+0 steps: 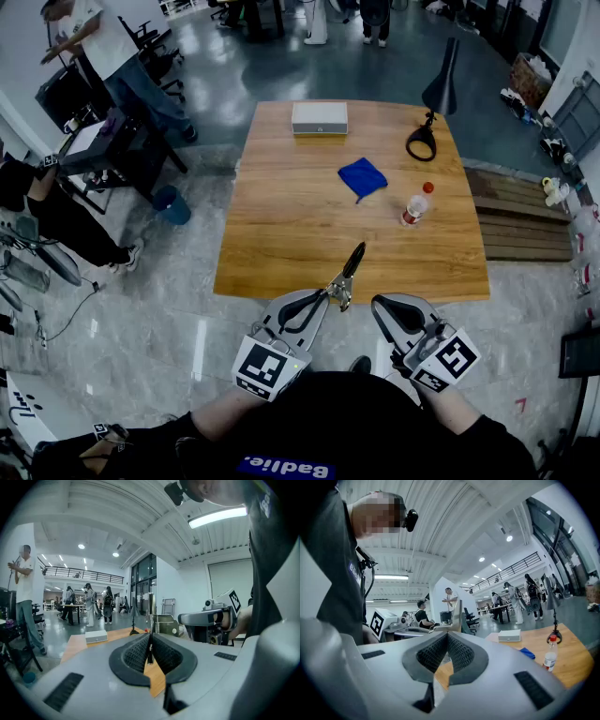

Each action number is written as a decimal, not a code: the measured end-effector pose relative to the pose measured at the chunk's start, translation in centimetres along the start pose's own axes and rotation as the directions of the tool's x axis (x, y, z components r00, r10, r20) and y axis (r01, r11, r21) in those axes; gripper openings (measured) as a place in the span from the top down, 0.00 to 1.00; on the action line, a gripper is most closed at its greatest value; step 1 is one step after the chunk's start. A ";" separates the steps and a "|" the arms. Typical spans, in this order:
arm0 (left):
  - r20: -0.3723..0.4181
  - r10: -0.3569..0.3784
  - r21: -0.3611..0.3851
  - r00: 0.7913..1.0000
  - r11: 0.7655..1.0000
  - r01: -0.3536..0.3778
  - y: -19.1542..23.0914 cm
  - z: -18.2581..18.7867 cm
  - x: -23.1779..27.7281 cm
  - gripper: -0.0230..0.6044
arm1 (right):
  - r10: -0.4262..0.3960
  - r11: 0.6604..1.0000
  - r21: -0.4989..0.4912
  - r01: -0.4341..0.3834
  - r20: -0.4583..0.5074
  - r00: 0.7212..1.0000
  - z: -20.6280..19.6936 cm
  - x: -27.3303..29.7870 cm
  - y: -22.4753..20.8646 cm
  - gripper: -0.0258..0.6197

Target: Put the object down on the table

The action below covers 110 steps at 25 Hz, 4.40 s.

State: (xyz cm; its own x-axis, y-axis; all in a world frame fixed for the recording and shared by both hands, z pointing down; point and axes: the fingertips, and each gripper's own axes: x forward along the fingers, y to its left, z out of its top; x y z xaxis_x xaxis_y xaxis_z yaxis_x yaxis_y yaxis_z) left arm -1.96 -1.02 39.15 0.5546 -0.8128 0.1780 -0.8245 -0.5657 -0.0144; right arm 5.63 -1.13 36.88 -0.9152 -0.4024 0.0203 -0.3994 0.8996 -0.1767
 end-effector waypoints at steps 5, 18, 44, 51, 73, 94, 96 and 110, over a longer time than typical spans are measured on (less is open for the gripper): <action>-0.002 -0.003 -0.002 1.000 1.000 0.003 0.1 0.0 0.1 0.93 | -0.002 1.000 0.003 0.002 0.005 1.000 0.3 0.1 -0.1 0.95; -0.024 0.013 0.021 1.000 1.000 -0.012 -0.3 -0.3 1.4 0.93 | 0.021 0.999 0.023 -0.021 0.014 1.000 0.4 -1.0 -0.8 0.95; -0.201 0.176 0.351 0.964 0.931 -0.097 3.1 -5.2 9.0 0.93 | 0.092 0.995 0.044 -0.092 0.002 0.996 -0.2 -3.2 -4.9 0.95; -0.275 0.133 0.494 0.952 0.869 0.022 6.6 -8.8 11.0 0.93 | 0.023 0.998 0.060 -0.022 -0.015 1.000 -0.6 -0.1 -5.1 0.95; -0.540 0.108 0.675 0.835 0.648 0.353 12.5 -25.0 19.0 0.93 | -0.162 0.976 0.130 0.177 -0.115 0.980 -3.4 0.6 -6.9 0.95; -0.610 0.078 0.649 0.789 0.620 0.441 14.8 -31.7 21.0 0.93 | -0.238 0.952 0.168 0.256 -0.119 0.964 -3.1 1.5 -6.7 0.95; -0.617 0.071 0.640 0.783 0.624 0.448 14.8 -32.1 20.8 0.93 | -0.242 0.948 0.177 0.265 -0.142 0.960 -3.4 1.8 -6.4 0.95; -0.682 0.012 0.516 0.731 0.715 0.471 14.5 -32.4 20.0 0.61 | -0.196 0.968 0.143 0.207 -0.086 0.977 -2.8 2.5 -5.9 0.95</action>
State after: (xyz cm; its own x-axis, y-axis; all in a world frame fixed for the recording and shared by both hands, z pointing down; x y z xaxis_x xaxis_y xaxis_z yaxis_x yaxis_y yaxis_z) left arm -6.42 -20.99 74.43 0.3192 -0.5059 0.8013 -0.2705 -0.8590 -0.4346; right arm 5.52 -6.96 40.68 -0.8204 -0.5546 0.1388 -0.5681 0.7634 -0.3074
